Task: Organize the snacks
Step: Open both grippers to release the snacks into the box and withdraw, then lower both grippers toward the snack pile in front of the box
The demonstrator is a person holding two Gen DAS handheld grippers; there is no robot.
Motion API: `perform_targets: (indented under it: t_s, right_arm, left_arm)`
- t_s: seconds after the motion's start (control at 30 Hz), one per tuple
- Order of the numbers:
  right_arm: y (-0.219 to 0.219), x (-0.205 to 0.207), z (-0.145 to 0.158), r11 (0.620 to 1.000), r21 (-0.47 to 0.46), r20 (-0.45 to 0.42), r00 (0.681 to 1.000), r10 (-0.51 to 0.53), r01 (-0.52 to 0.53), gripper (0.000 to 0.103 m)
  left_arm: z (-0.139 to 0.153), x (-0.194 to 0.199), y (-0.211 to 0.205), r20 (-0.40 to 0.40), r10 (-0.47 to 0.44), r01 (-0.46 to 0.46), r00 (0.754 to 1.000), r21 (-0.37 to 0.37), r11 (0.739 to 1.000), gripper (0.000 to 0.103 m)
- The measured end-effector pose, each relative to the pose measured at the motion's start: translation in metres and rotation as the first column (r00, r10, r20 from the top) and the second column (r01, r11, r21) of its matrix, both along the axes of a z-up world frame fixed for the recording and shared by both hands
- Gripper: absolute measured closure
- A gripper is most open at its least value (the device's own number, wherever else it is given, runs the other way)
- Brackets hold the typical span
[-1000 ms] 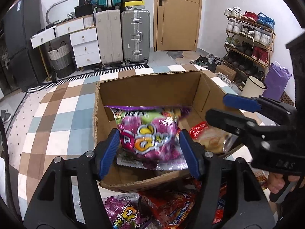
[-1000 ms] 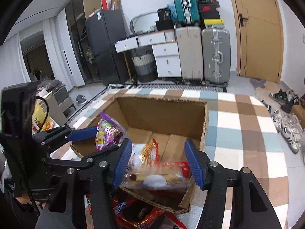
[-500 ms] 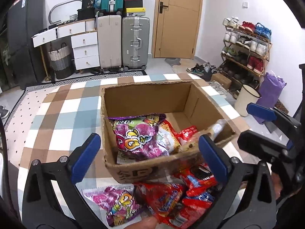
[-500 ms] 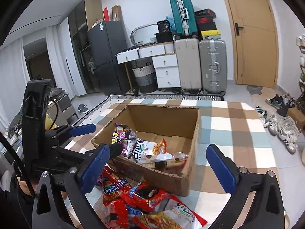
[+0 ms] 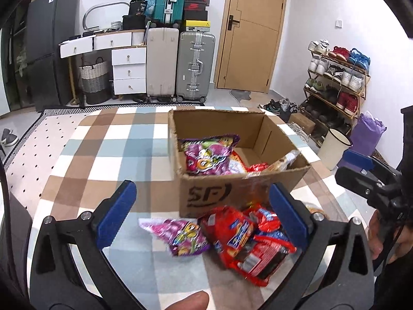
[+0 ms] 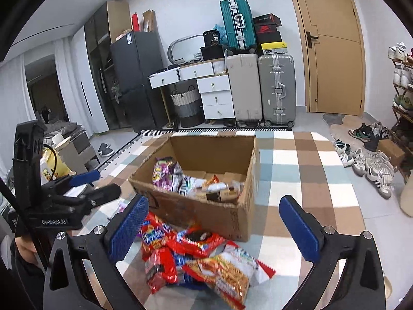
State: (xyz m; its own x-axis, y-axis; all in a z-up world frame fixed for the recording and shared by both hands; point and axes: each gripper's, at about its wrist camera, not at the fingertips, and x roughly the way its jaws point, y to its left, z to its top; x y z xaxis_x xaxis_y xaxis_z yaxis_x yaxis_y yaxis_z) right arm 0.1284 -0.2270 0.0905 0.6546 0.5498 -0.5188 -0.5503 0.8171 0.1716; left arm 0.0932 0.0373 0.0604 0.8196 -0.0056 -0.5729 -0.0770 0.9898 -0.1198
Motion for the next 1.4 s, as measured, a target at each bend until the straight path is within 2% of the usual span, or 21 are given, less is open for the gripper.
perform_targets:
  t_s: [0.2,0.33,0.63,1.03,1.4]
  right_arm:
    - [-0.008,-0.015,-0.008,1.000,-0.020,-0.015,1.000,-0.014,0.014,0.000]
    - [-0.012,-0.016,-0.015,0.999,-0.016,-0.034,0.999,-0.035,0.034,0.000]
    - [-0.018,-0.017,-0.037,0.997,-0.061,-0.070,0.997,-0.041,0.037,0.000]
    - [-0.027,-0.010,-0.074,0.995,-0.096,-0.183,0.982,-0.038,0.021,0.000]
    - [-0.022,-0.007,-0.090,0.990,-0.143,-0.202,0.979,-0.029,0.000,0.000]
  left_arm:
    - [-0.008,-0.019,0.004,-0.010,-0.004,0.004,1.000,-0.010,1.000,0.001]
    - [-0.016,-0.027,-0.003,-0.028,-0.020,0.020,0.999,0.012,1.000,0.001]
    - [-0.040,-0.027,-0.025,-0.075,-0.050,0.050,0.996,-0.005,0.999,0.001]
    - [-0.056,-0.022,-0.055,-0.094,-0.098,0.103,0.991,0.058,0.993,0.001]
    - [-0.058,-0.028,-0.057,-0.110,-0.171,0.170,0.979,-0.016,0.985,0.001]
